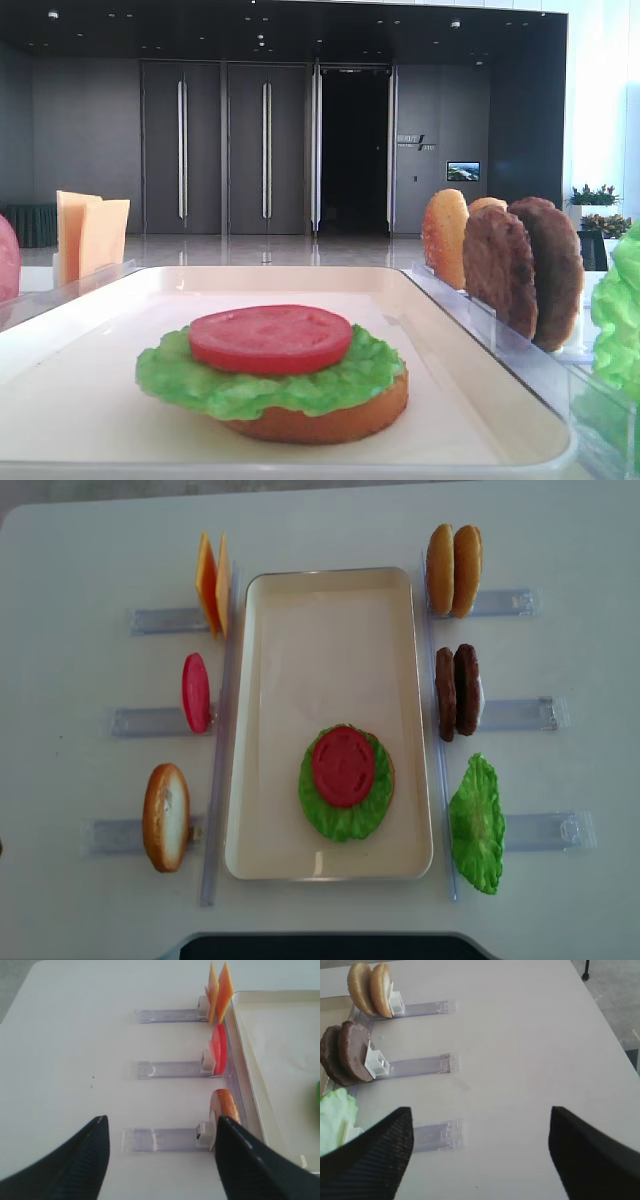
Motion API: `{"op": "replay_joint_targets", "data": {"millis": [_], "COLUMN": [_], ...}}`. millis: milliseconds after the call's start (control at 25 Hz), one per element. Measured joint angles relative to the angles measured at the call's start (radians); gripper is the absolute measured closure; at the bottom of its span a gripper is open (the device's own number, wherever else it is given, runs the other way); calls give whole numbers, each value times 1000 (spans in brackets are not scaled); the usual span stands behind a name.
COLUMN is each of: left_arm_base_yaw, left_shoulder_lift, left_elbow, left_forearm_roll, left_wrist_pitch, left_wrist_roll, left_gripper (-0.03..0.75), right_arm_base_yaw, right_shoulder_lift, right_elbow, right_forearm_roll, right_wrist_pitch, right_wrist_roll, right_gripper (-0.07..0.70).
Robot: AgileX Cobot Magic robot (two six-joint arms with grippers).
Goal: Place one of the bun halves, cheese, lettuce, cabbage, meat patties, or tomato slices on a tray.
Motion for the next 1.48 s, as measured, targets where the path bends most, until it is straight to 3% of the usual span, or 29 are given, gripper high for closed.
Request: {"op": "replay_joint_targets", "data": {"millis": [480,1480], "left_arm_base_yaw": [0,0], "left_shoulder_lift": [-156,-156], "left_elbow": [143,149], "left_forearm_roll": [-35,-35], "left_wrist_pitch": [-11,-9], "left_wrist_roll": [4,5], "left_gripper": [234,254], "right_arm_base_yaw": [0,0], "right_shoulder_lift": [0,0], "right_elbow": [0,0], "right_forearm_roll": [0,0], "right_wrist_pitch": [0,0], "right_wrist_roll": [0,0], "right_gripper": [100,100]}}
